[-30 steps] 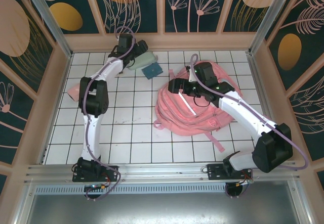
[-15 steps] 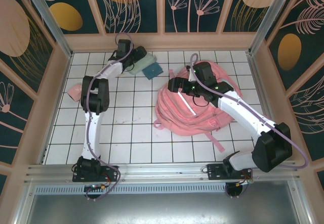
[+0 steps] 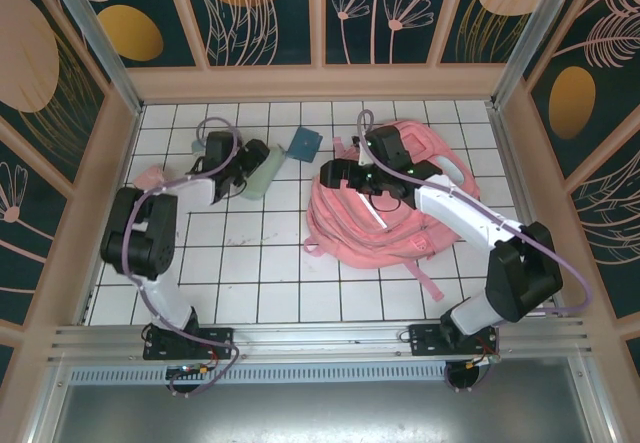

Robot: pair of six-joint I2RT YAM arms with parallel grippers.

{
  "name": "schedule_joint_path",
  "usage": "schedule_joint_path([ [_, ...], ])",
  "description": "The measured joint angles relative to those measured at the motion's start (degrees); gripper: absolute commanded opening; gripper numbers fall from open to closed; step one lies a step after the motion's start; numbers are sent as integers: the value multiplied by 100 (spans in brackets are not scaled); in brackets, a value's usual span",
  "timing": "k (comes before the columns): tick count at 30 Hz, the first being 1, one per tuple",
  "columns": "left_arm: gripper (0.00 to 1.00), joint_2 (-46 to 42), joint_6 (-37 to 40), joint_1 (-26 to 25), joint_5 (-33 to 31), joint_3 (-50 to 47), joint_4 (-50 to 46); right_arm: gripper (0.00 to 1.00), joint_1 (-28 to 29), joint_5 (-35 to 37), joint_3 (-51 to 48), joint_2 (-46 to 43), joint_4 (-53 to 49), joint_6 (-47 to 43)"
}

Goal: Pack the student bag

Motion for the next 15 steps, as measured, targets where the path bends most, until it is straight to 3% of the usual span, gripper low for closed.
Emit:
schedule_joint_path([
  [4, 86, -1099, -219, -63, -46, -1134, 11, 99, 57, -76, 13, 94, 90, -11],
  [7, 90, -1749, -118, -92, -129, -1467, -501, 99, 105, -114, 28, 138, 101, -11],
  [15, 93, -1980, 1502, -96, -673, -861, -2050, 99, 269, -140, 42, 138, 140, -9],
])
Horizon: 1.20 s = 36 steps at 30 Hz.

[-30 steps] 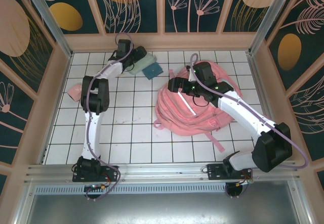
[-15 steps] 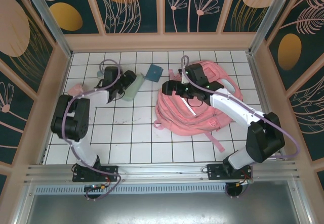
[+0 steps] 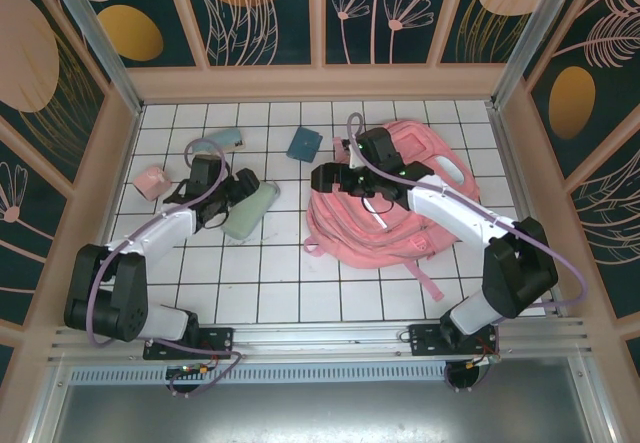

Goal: Pack the student bag

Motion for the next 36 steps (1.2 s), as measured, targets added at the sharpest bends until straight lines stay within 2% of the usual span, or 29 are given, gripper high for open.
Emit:
schedule_joint_path([
  [7, 97, 522, 1191, -13, -129, 509, -671, 99, 74, 22, 0, 0, -2, 0],
  [16, 97, 1088, 2026, -160, -68, 769, -1224, 99, 74, 107, -74, -142, 35, 0],
  [23, 96, 1287, 2253, -496, 7, 931, -1344, 99, 74, 151, -328, -267, 111, 2],
  [27, 97, 1432, 2256, -748, -136, 931, -1519, 99, 74, 153, -422, -282, 116, 2],
  [31, 97, 1475, 2253, -754, -398, 931, -1674, 99, 74, 153, -461, -304, 133, 4],
  [36, 88, 1471, 2245, -745, -446, 931, -1749, 99, 74, 153, -463, -308, 155, 4],
])
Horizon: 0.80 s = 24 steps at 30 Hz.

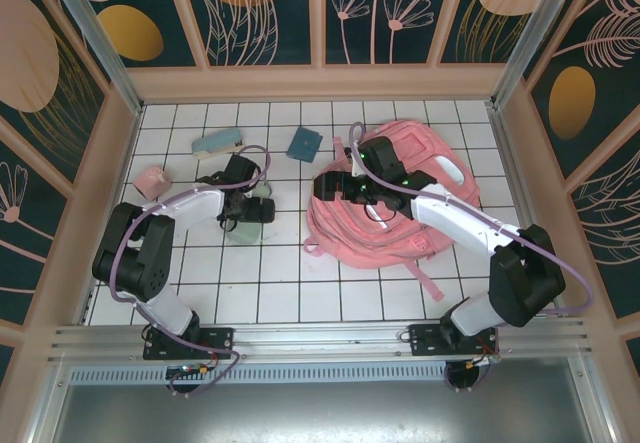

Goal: Pack the student bag

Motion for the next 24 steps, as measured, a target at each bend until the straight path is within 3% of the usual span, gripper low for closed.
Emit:
schedule_joint_path([
  [5, 84, -2, -17, 0, 66, 0, 0, 99, 0, 0, 0, 0, 0, -2],
  [9, 90, -15, -42, 0, 63, 0, -2, 99, 0, 74, 0, 0, -9, -15],
  [16, 91, -55, -83, -136, -184, 0, -90, 98, 55, 813, 240, 114, -446, -321],
  [24, 92, 83, -146, -337, -673, 0, -247, 82, 463, 1692, 413, 584, -857, -841],
])
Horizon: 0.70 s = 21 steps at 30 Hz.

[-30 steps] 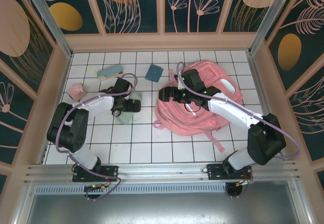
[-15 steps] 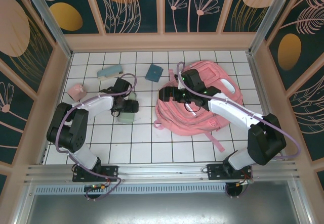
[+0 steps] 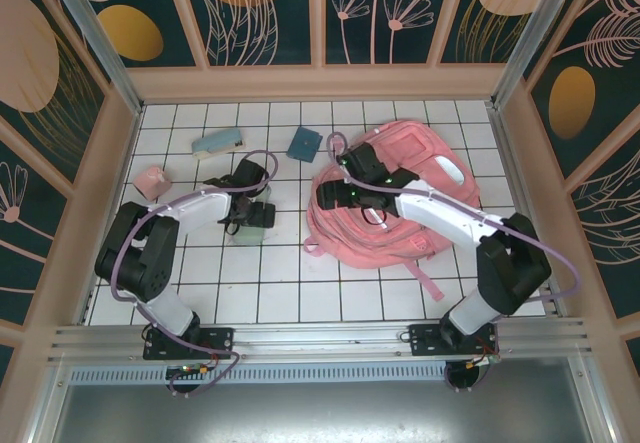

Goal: Pack the student bag

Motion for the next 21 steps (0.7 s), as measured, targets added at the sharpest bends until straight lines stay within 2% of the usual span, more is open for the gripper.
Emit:
schedule_joint_path([
  [4, 89, 133, -26, -42, -103, 0, -63, 74, 175, 337, 9, 317, -138, -188],
  [8, 71, 142, -79, -90, -114, 0, -35, 59, 306, 741, 28, 507, -210, -352],
  [10, 69, 136, -103, -92, -155, 11, -31, 45, 352, 935, 63, 570, -269, -400],
  [12, 64, 83, -114, -92, -177, 11, -35, 23, 378, 1132, 92, 625, -317, -466],
  [14, 61, 37, -140, -92, -184, 11, -44, 5, 389, 1266, 125, 651, -367, -494],
  [15, 61, 9, -153, -92, -181, 9, -57, 0, 398, 1327, 144, 654, -393, -507],
  [21, 55, -479, -304, -92, -26, -13, -94, 0, 424, 1464, 511, 651, -702, -564],
])
